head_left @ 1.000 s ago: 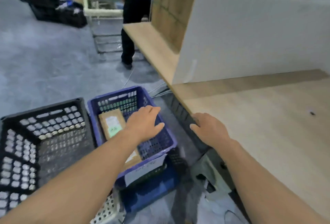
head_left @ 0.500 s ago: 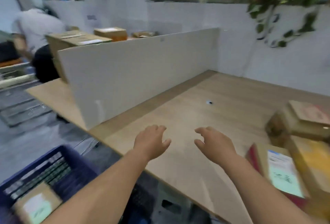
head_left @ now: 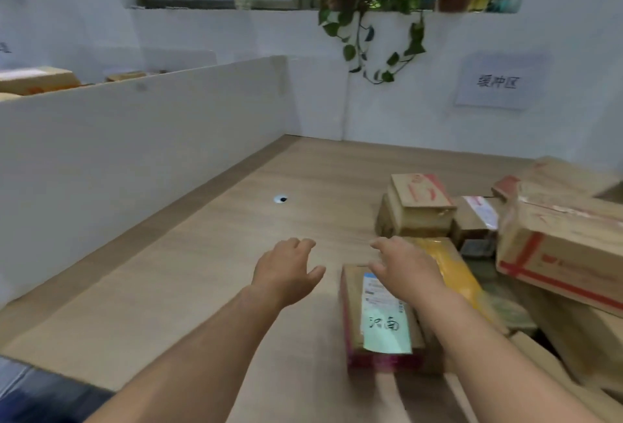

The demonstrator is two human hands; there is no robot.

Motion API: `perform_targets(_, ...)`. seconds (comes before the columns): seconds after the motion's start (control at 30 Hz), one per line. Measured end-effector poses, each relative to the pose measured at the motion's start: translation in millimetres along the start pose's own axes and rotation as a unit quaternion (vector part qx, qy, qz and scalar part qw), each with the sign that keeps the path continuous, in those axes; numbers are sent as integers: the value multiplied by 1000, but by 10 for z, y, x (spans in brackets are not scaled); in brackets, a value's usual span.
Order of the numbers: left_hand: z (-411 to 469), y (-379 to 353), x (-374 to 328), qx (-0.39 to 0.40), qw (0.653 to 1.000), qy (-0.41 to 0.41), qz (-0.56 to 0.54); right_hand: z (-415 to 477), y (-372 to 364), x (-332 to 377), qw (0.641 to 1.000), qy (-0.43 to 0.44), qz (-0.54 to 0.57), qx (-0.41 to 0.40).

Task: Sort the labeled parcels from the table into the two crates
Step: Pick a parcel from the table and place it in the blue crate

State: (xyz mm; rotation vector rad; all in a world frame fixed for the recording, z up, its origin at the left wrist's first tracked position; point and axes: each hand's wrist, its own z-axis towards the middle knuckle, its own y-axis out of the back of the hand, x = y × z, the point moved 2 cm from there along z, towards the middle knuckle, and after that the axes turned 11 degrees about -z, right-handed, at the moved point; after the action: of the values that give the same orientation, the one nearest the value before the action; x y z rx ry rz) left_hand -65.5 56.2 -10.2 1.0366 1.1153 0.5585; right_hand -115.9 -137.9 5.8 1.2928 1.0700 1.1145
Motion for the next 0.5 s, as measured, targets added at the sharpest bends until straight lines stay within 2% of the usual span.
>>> perform_targets(0.27, 407, -238, -360, 13, 998, -51, 16, 109, -84, -594, 997, -69, 43, -10)
perform_targets(0.5, 651, -473, -449, 64, 996, -56, 20, 96, -210, -869, 991, -128, 45, 16)
